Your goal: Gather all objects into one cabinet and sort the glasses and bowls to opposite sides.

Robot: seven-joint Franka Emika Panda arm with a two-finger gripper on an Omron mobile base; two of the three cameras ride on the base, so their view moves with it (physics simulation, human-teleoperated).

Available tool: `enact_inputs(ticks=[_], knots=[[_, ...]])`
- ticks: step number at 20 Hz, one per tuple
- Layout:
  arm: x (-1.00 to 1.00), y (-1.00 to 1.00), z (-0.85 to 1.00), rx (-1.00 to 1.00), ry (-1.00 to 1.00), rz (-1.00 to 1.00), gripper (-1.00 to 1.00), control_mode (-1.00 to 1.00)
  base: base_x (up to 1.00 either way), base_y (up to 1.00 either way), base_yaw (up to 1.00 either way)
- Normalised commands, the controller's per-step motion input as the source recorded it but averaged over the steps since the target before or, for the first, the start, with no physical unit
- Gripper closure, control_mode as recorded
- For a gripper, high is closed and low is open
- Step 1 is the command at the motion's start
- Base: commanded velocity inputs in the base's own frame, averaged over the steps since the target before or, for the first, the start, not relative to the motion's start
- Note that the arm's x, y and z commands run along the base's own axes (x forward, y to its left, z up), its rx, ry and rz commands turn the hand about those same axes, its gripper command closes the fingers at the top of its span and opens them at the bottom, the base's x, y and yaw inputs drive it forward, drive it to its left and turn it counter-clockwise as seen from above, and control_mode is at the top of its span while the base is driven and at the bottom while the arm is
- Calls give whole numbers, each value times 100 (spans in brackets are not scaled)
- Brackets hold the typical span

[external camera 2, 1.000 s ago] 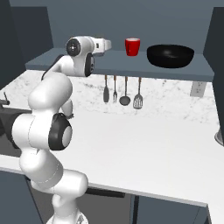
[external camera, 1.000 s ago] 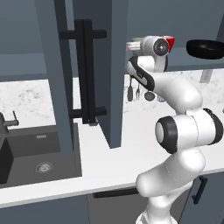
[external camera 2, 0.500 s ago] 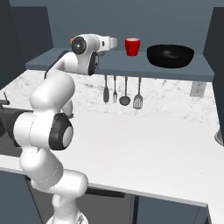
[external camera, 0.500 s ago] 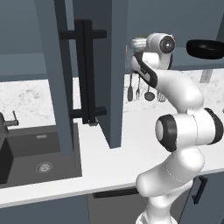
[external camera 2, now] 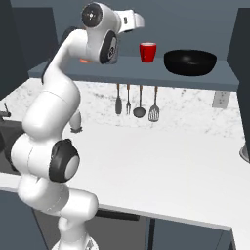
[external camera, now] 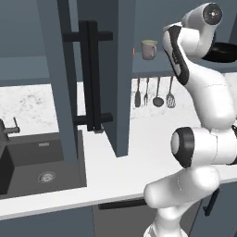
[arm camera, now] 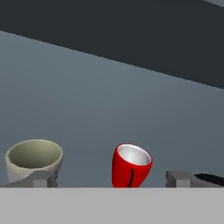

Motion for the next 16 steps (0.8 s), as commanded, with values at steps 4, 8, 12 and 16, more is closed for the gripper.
enact_inputs(ticks=[4,8,12,16], knots=[[-100,-100,-2,-1,-4,0,-100,-100,0,0,0],[-100,-100,-29,9,-13,0,-100,-100,0,0,0],[-100,-100,-6,19,-11,0,-100,-100,0,0,0],[-100,-90,29,12,-4,0,-100,-100,0,0,0]])
